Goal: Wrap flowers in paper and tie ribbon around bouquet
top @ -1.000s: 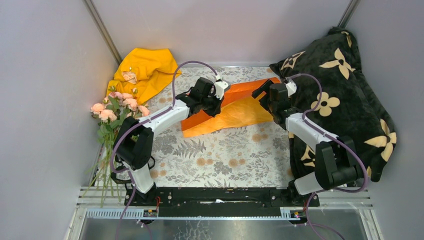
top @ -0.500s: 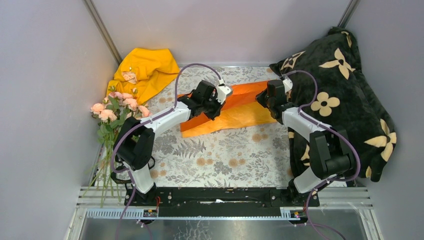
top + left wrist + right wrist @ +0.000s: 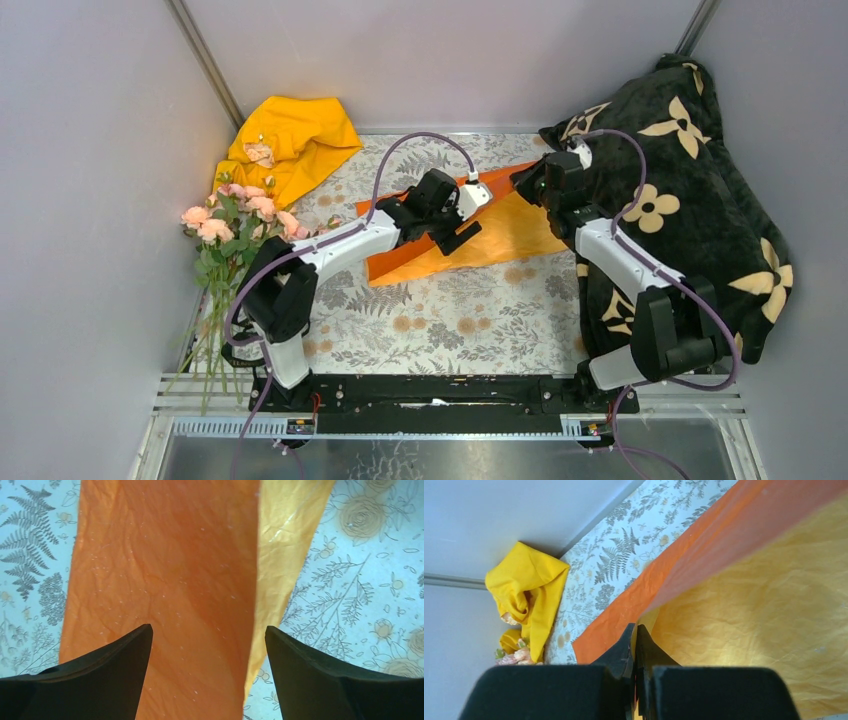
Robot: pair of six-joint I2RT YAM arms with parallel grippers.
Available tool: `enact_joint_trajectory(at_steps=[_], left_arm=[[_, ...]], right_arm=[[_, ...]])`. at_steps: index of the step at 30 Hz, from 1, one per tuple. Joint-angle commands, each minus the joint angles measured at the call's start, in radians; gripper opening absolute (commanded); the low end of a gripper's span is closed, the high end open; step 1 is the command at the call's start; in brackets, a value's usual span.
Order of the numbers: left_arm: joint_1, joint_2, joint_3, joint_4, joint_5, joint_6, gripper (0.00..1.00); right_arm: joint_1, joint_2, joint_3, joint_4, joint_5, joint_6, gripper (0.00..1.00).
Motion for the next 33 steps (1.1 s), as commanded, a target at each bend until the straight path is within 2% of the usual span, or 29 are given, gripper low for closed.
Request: enact_joint_trajectory(at_steps=[1,3,4,5,7,8,10,14,17,19,21,24,29,33], left_arm=[[0.005,0.023,0.055,0.010,-0.069,0.028,0.90],[0.005,0.030,0.064,0.012,-0.086,0.027,0.83],[0.006,0.029,0.065,0.011,-0.106,0.028,0.74],[0.007,0.027,0.066,0.007,-0.114,0.027,0.58],[0.006,0.020,0.066,-0.011,-0.099,0.018,0.16],[0.006,0.015,0.073,-0.033,-0.096,0.004,0.01],[0.008,-0.002,0.105,-0.096,-0.008,-0.044,0.00],[0.060,-0.038,0.224,-0.230,0.258,-0.197,0.00],[0.154,-0.040,0.275,-0.261,0.448,-0.325,0.00],[0.245,-0.024,0.283,-0.251,0.541,-0.407,0.00],[0.367,0.015,0.281,-0.222,0.665,-0.517,0.00],[0.514,0.095,0.285,-0.196,0.794,-0.621,0.00],[0.694,0.200,0.251,-0.096,0.891,-0.744,0.00],[0.783,0.284,0.299,-0.071,0.938,-0.804,0.00]], right_arm=[[0.008,-0.075,0.065,-0.012,-0.039,-0.031,0.00],[0.008,-0.087,0.085,-0.043,-0.047,-0.059,0.00],[0.008,-0.095,0.092,-0.054,-0.052,-0.074,0.00],[0.008,-0.103,0.099,-0.061,-0.060,-0.090,0.00],[0.007,-0.110,0.124,-0.076,-0.086,-0.136,0.00],[0.008,-0.106,0.144,-0.092,-0.114,-0.166,0.00],[0.008,-0.090,0.213,-0.151,-0.163,-0.234,0.12],[0.007,-0.095,0.322,-0.301,-0.243,-0.386,0.45],[0.007,-0.131,0.397,-0.361,-0.343,-0.469,0.66],[0.007,-0.146,0.456,-0.416,-0.417,-0.511,0.76],[0.006,-0.156,0.505,-0.475,-0.441,-0.544,0.80],[0.004,-0.177,0.523,-0.532,-0.386,-0.576,0.82],[-0.003,-0.186,0.447,-0.554,-0.300,-0.580,0.84],[-0.003,-0.098,0.410,-0.621,-0.191,-0.564,0.84]])
